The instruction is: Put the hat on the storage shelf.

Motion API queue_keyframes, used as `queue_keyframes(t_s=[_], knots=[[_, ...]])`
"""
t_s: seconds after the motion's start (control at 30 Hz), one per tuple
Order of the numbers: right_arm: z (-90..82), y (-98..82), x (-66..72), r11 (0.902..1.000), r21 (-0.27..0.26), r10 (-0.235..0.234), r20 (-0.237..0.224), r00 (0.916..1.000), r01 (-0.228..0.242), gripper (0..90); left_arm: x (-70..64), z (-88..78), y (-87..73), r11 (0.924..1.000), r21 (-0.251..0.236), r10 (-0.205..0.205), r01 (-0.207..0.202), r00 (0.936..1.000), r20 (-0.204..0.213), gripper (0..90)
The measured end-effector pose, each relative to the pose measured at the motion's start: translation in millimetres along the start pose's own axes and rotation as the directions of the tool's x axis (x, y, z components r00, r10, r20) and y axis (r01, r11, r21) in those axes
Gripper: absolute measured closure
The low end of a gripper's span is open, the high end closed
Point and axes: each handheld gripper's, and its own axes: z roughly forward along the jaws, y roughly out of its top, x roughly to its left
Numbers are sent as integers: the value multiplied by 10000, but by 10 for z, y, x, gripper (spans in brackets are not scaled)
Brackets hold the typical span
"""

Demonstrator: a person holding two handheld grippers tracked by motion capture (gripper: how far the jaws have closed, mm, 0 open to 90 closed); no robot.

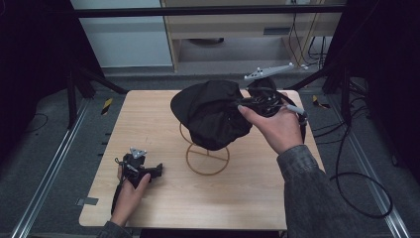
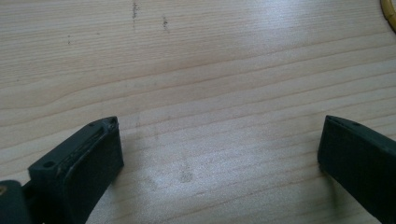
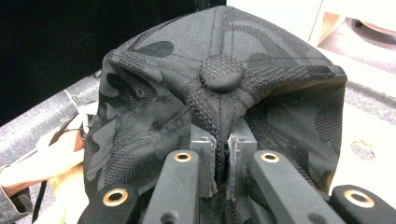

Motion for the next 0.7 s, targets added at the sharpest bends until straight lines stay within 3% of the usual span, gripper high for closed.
queue_keyframes(t_s=[0.7], knots=[[152, -134, -20, 9995, 308, -21, -132, 9999, 25, 829, 0, -1, 0, 10000, 12, 10, -10, 10000, 5, 0]])
